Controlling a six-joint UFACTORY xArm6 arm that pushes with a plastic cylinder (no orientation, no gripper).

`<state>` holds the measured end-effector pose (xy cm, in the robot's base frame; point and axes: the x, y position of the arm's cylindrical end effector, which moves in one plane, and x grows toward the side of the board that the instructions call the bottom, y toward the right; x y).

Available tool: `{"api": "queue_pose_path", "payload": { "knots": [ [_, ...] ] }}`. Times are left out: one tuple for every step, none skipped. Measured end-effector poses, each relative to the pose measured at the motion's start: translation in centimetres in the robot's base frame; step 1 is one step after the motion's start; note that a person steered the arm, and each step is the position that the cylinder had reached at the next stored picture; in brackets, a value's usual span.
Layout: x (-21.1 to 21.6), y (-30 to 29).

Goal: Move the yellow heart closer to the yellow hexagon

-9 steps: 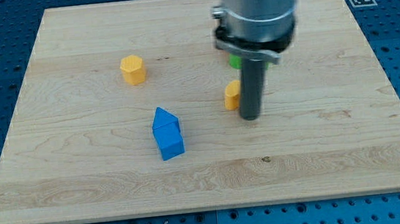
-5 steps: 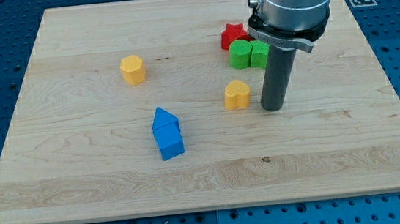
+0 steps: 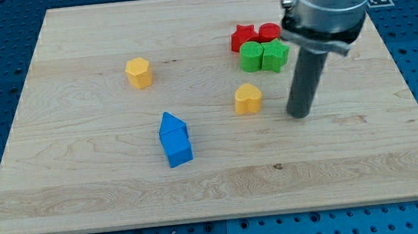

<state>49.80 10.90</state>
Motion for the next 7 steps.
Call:
{"api": "queue_pose_path", "payload": {
  "knots": [
    [-0.4,-4.4],
    [-3.6,-4.8],
    [-3.1,-2.8],
    [-4.4,-2.2],
    [-6.0,-6.5],
    [-8.7,-10.4],
    [-10.3,-12.4]
  ]
}}
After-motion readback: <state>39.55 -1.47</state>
